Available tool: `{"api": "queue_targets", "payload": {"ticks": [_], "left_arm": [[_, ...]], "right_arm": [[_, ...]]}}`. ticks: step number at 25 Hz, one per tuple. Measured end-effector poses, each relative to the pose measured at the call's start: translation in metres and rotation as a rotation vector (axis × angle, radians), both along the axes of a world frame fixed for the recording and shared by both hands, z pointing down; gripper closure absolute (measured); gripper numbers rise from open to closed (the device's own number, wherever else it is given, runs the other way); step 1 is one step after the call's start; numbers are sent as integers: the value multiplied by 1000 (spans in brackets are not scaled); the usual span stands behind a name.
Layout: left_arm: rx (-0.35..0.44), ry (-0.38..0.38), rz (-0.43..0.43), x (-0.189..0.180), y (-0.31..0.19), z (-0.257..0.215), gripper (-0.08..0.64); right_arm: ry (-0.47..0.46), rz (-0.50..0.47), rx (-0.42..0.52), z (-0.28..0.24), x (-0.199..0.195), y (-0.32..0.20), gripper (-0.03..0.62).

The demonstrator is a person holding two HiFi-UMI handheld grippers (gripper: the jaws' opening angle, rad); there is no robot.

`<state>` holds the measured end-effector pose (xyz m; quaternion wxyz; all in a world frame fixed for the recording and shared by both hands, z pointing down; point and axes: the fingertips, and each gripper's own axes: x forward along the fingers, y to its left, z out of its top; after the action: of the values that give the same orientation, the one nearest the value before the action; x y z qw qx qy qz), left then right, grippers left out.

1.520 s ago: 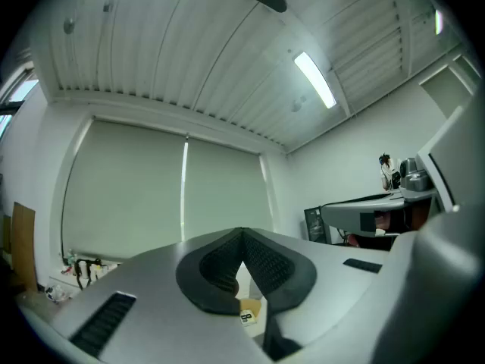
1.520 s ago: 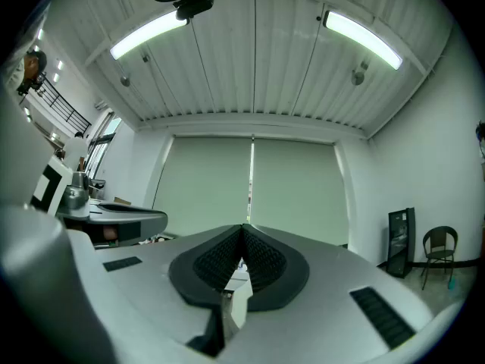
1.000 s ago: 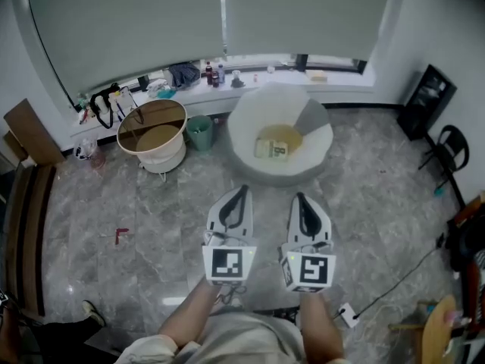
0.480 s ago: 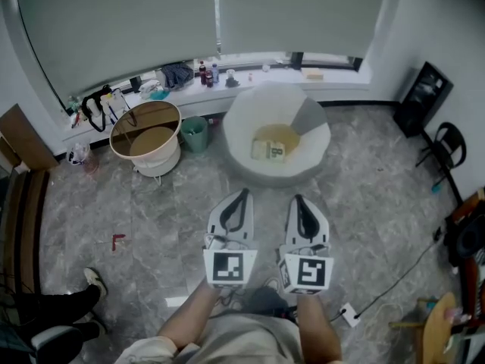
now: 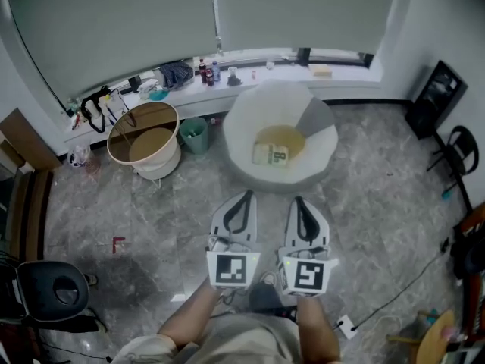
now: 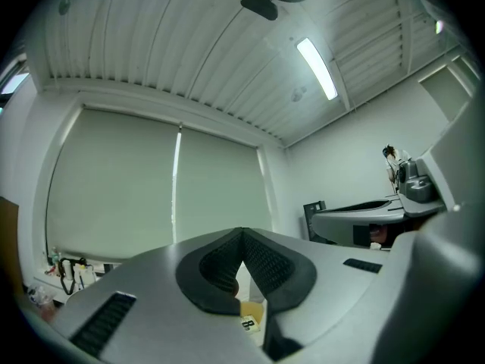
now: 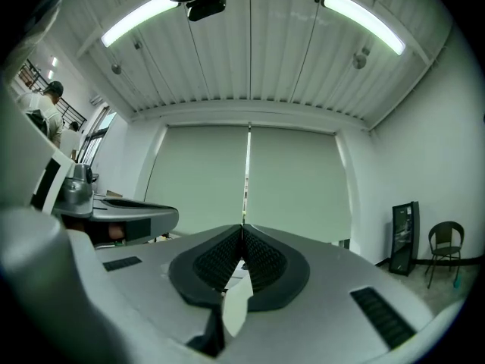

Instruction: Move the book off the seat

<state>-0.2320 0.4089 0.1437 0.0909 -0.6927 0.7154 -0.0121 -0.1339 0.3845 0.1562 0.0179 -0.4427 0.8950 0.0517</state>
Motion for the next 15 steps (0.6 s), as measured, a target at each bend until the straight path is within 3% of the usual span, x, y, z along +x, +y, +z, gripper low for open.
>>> {"api": "queue_targets", "payload": {"ticks": [4,11,15], "left_arm": [[6,18,-15,10,-45,1,557],[23,-52,-64,15,-109,-3,558],[28,-21,-100,16,-134,0,558]], "right_arm": [[4,-16,-1,4,5,-47,586],[-9,-36,1,8,20,-117,586],[-10,-57,4,11,25,-147,586]]}}
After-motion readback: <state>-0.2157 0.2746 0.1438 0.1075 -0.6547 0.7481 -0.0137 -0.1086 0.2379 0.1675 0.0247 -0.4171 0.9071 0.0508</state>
